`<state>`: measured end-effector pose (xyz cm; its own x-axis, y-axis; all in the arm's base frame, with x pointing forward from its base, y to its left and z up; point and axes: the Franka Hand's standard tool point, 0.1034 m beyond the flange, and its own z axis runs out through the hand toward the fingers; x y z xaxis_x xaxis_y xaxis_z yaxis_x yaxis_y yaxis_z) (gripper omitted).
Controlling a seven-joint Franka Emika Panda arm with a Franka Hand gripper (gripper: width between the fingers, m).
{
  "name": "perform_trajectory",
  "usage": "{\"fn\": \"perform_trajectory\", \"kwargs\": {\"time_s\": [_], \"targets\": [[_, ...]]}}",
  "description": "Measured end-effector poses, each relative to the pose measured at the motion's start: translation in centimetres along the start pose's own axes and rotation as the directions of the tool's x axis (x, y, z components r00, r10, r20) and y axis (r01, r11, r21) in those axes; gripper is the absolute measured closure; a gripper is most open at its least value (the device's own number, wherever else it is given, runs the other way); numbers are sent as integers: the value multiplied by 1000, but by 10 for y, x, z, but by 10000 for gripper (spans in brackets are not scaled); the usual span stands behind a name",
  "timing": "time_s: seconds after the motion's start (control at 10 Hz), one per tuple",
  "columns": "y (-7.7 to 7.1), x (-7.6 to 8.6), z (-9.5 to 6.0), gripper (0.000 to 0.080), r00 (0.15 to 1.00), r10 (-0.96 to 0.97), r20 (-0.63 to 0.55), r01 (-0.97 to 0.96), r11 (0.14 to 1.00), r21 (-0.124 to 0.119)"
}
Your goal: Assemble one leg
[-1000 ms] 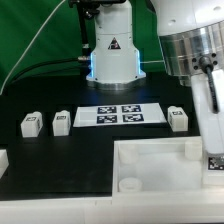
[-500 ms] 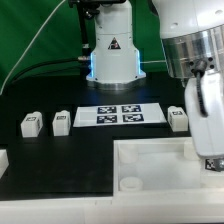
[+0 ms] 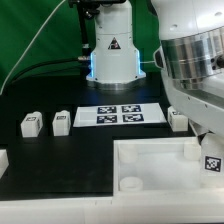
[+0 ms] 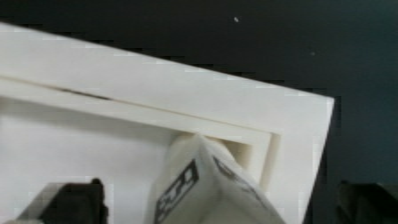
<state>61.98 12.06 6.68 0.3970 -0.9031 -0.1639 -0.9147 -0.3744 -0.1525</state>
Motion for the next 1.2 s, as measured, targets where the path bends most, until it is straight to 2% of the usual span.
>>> {"fn": "perform_trajectory", "kwargs": {"time_s": [0.1,0.2,0.3,0.4,0.5,0.7,0.8,0.9,1.1,1.2], "targets": [[0,0,0,150,990,-143,-2,143,990,-7],[1,-2,-2,150,954,-301,-12,300,953,-54],[-1,2,-4,150,868,-496,-18,493,866,-85],[0,4,-4,150,811,-584,-14,581,809,-93],[0,3,-4,150,840,-542,-18,538,838,-91],[0,3,-4,435,849,-528,-20,524,847,-91],[0,3,-4,504,884,-467,-25,464,881,-90],[0,3,-4,504,941,-338,-33,335,939,-82],[0,2,-3,504,994,-103,-42,101,993,-65],[-1,2,-3,504,993,112,-33,-113,993,-42]]}}
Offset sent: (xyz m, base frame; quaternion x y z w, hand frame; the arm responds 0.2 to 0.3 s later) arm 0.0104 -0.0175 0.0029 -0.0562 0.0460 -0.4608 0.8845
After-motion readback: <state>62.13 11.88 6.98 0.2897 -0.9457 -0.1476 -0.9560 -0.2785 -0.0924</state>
